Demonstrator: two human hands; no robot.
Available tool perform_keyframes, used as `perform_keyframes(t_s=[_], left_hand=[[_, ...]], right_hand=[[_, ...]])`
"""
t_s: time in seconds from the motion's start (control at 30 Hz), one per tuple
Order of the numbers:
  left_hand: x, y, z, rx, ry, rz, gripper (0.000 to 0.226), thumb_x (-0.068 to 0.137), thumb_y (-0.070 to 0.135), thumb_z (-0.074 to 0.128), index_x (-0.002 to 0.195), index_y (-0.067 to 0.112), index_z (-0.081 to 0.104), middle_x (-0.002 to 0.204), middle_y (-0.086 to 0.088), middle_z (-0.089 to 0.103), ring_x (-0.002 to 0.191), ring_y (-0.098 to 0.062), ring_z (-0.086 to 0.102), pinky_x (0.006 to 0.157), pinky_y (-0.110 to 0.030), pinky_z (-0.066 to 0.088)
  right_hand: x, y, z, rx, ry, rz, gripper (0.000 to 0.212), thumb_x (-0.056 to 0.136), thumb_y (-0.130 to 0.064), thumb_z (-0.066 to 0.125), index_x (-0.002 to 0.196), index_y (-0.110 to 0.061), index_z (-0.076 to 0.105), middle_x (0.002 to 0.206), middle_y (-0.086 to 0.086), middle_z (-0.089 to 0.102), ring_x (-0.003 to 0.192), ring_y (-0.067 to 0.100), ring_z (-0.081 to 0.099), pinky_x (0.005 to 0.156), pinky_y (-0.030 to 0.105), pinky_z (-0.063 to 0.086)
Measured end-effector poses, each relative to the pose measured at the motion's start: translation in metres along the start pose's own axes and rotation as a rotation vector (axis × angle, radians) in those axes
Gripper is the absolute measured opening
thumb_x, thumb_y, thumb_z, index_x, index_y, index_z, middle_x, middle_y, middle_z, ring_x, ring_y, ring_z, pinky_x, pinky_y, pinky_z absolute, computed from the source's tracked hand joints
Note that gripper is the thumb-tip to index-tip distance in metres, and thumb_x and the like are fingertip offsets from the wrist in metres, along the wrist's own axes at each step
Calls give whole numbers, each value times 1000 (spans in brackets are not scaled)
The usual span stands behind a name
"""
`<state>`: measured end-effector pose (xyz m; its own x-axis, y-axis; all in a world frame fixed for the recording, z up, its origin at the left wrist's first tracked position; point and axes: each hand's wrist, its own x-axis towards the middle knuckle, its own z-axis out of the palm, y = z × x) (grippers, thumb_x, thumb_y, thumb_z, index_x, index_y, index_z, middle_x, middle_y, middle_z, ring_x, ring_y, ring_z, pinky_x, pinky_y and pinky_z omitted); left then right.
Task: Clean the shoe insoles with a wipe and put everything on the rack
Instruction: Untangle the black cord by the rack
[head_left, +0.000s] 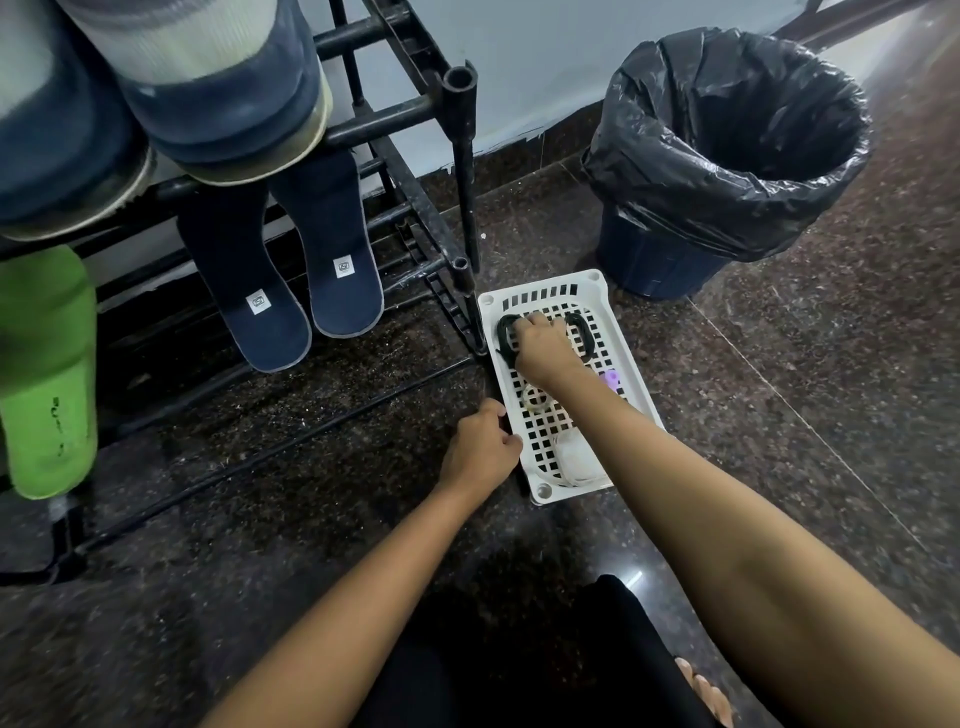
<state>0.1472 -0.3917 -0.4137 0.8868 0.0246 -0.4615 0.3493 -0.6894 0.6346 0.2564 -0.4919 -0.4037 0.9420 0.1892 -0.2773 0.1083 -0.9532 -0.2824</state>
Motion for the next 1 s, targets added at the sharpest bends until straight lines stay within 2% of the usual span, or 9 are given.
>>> perform_keyframes(t_s=[0.1,0.27,0.37,0.5,0.57,0.67,0.8,0.9,1.0], left_hand=[[-1,0,1,-74,-10,-37,37,89,17,59,124,8,50,81,-3,69,75,-26,70,71,-44,59],[-5,2,1,-229,-71,-169,40,92,18,61,128,8,47,89,-3,64,81,-22,71,69,-37,62],[-9,3,4,-266,-141,-269,39,94,21,57,130,11,46,99,-4,62,81,-20,70,69,-33,61],[-13,4,9,-395,-277,-447,39,98,17,51,135,7,43,116,-13,58,73,-20,67,54,-28,58],[-14,4,11,-417,-327,-477,37,98,12,49,134,5,45,127,-18,57,72,-22,68,51,-27,58],[-10,5,16,-531,-366,-467,31,96,3,50,127,5,58,126,-14,63,88,-23,71,63,-27,61],[-6,11,15,-622,-341,-436,29,94,-2,53,120,6,64,118,-8,69,101,-21,68,62,-21,59],[0,14,15,-700,-304,-401,26,92,-4,57,116,5,65,120,-8,68,107,-21,66,70,-22,58],[7,20,13,-814,-246,-341,29,93,-5,57,120,2,61,120,-8,67,111,-20,64,91,-28,55]], right_hand=[[0,7,6,146,36,14,48,85,3,41,132,-8,48,138,16,37,123,34,33,106,36,27],[-59,31,3,411,448,78,46,78,16,40,112,-4,64,117,14,52,113,30,41,88,17,26],[-105,54,9,367,577,307,42,82,1,42,121,-7,58,122,18,48,112,37,39,85,31,27],[-152,63,27,642,358,742,61,86,-5,48,142,-6,23,143,23,21,123,42,25,101,51,29],[-165,59,37,829,305,758,55,85,-2,45,135,-2,23,142,25,21,123,38,28,100,48,35],[-164,60,47,996,311,732,59,84,0,41,137,1,14,134,22,40,115,30,45,84,32,48],[-145,65,49,1010,272,727,82,84,-7,40,142,2,-18,132,19,48,114,30,52,95,44,48],[-132,62,39,980,246,625,81,86,-10,40,144,0,-15,133,15,49,116,29,51,99,46,44],[-116,58,30,985,247,500,64,89,-12,45,144,-2,14,130,7,52,116,24,52,99,45,43]])
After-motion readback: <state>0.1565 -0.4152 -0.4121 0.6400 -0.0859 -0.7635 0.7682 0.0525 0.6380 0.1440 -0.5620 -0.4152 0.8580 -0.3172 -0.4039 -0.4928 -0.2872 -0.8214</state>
